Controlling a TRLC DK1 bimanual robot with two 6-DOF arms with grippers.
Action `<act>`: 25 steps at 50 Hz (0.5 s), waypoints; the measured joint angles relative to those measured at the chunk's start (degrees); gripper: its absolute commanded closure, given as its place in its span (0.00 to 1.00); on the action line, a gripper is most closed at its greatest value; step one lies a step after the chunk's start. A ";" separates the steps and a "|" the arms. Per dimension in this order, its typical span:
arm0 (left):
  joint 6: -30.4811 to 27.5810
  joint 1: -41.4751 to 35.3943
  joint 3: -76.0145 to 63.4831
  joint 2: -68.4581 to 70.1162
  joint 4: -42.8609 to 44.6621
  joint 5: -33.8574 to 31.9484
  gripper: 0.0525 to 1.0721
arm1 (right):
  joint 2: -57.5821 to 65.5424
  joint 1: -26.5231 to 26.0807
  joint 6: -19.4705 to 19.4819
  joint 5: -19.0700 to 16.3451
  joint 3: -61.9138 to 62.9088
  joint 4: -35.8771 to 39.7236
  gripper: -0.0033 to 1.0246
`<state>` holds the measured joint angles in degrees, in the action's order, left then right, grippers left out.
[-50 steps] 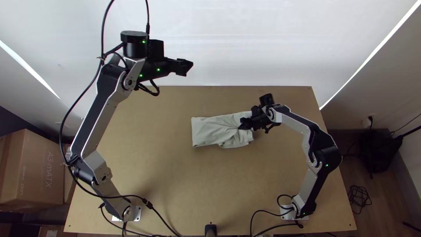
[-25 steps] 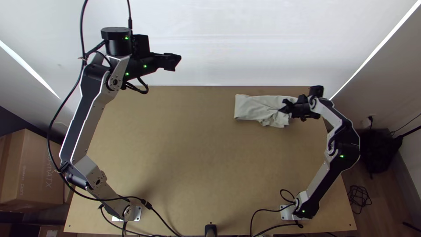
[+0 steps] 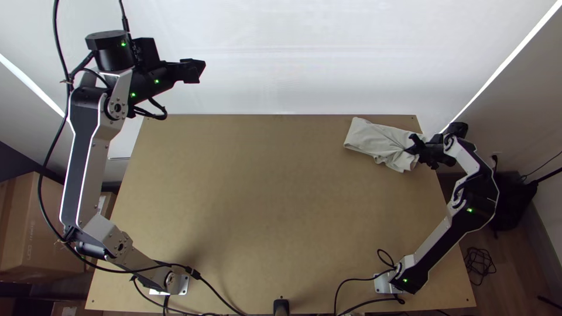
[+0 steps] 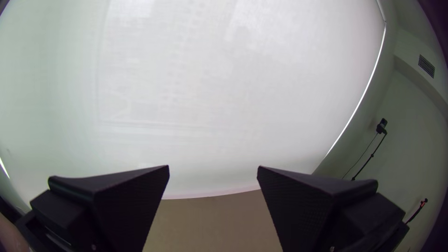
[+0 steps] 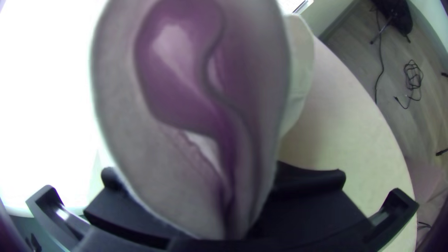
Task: Fold the t-shirt
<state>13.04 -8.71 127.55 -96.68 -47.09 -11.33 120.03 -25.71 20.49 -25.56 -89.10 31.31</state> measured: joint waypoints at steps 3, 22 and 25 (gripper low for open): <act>0.00 0.31 -0.61 0.50 -0.04 0.00 0.04 | -0.37 -0.52 -0.85 0.68 0.11 0.48 0.04; 0.00 1.03 -1.55 1.95 -0.22 -0.17 0.04 | -16.50 -1.44 -7.67 17.20 4.42 -6.80 0.04; -0.02 1.42 -1.55 2.29 -0.22 -0.20 0.04 | -19.08 -1.33 -7.69 17.22 4.39 -6.93 0.04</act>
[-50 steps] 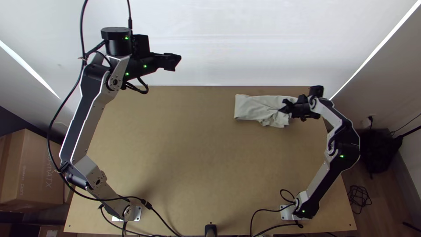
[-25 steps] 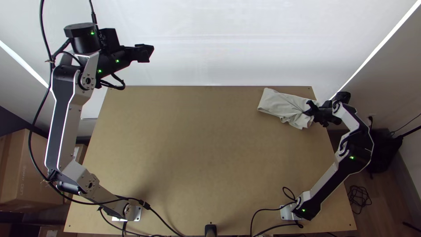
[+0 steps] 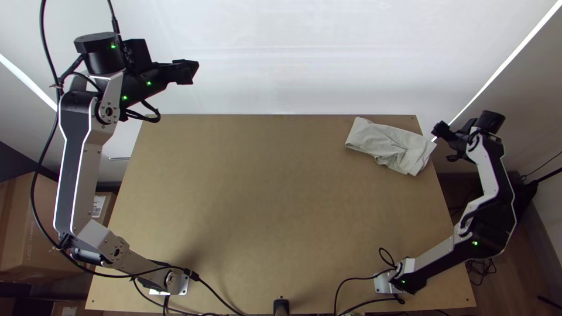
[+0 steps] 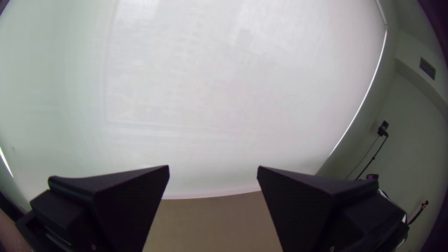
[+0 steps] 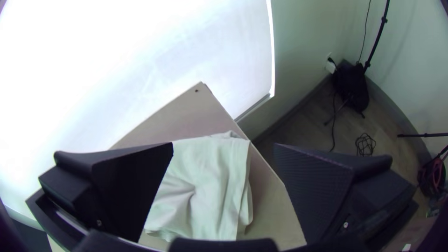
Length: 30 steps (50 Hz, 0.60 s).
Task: Fold the t-shirt
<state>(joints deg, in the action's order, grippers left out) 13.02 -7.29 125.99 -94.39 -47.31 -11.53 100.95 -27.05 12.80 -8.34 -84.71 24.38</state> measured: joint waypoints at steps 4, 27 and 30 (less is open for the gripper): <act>-0.22 0.63 0.00 0.61 -0.20 0.00 0.04 | -2.23 0.79 0.50 -1.18 -0.28 1.07 0.04; -3.13 11.39 0.11 7.17 -0.39 0.00 0.04 | 10.51 2.93 7.63 -13.60 -9.86 9.16 0.04; -3.23 13.97 0.11 9.03 -0.39 0.00 0.04 | 14.01 2.64 7.80 -13.57 -12.20 9.16 0.04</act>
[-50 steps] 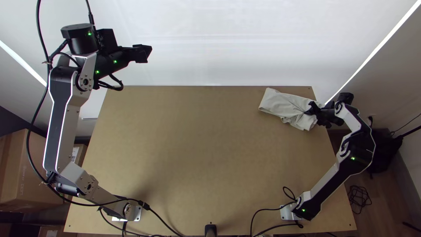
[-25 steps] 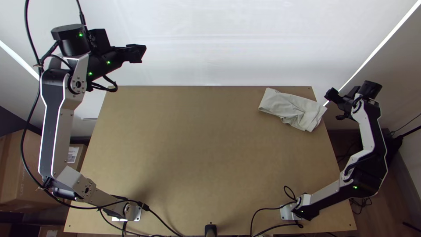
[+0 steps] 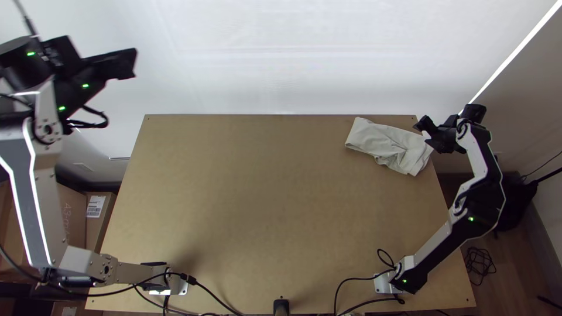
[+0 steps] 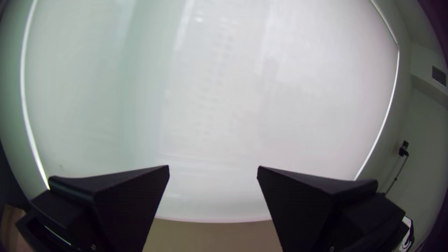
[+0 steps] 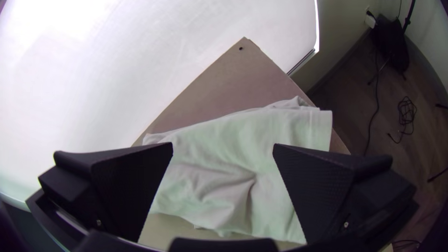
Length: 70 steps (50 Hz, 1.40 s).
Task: Fold the t-shirt
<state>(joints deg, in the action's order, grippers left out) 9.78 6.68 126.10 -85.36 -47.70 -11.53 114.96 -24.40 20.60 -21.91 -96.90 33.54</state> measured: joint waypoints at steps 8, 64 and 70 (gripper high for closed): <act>-0.02 6.32 -0.04 4.85 0.00 0.00 0.04 | 9.53 -1.16 -0.04 1.20 -6.23 0.02 0.04; -5.35 18.01 -93.07 74.58 53.86 1.75 0.04 | -100.39 15.78 -11.58 22.60 54.64 -26.62 0.04; -5.33 18.97 -101.68 81.81 56.81 1.75 0.04 | -106.09 15.78 -10.21 22.60 62.95 -28.87 0.04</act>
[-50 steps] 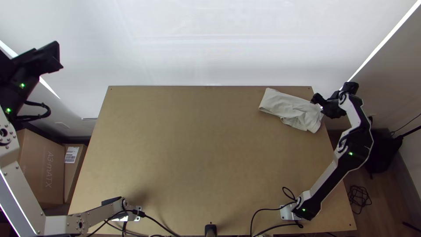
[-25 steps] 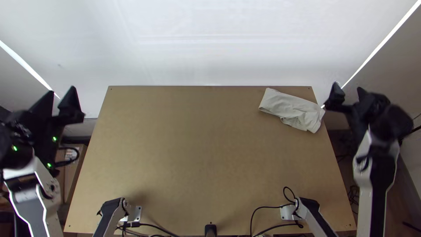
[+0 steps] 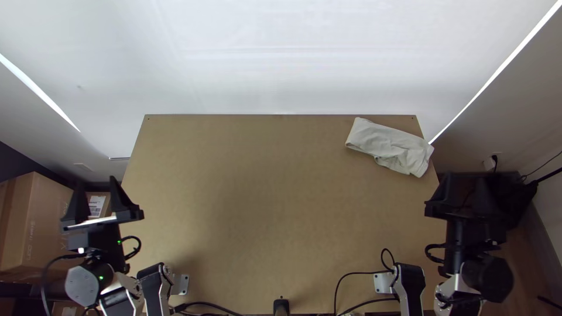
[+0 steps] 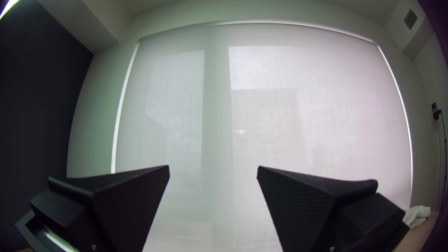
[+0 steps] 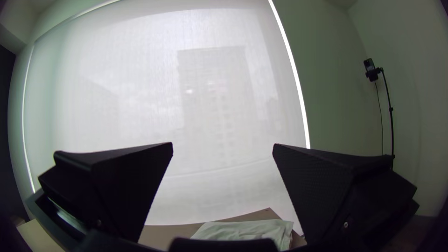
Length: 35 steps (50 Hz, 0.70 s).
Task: Fold the t-shirt
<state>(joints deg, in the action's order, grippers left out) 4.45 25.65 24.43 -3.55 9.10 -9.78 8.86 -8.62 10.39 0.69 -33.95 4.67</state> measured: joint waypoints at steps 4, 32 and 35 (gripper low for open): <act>0.02 -0.04 -4.44 2.69 0.96 0.00 0.04 | -1.49 0.00 1.20 0.00 4.70 -1.46 0.04; -0.48 -0.42 -22.32 3.45 -4.31 0.61 0.04 | -8.87 13.14 0.24 4.13 29.88 -6.29 0.04; -0.48 -0.61 -22.32 3.43 -6.45 0.79 0.04 | -8.94 13.11 0.24 4.33 30.21 -5.11 0.04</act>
<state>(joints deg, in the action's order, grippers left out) 3.97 25.04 2.11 -0.12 2.66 -8.99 -0.08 4.49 10.63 5.02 -3.75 -0.45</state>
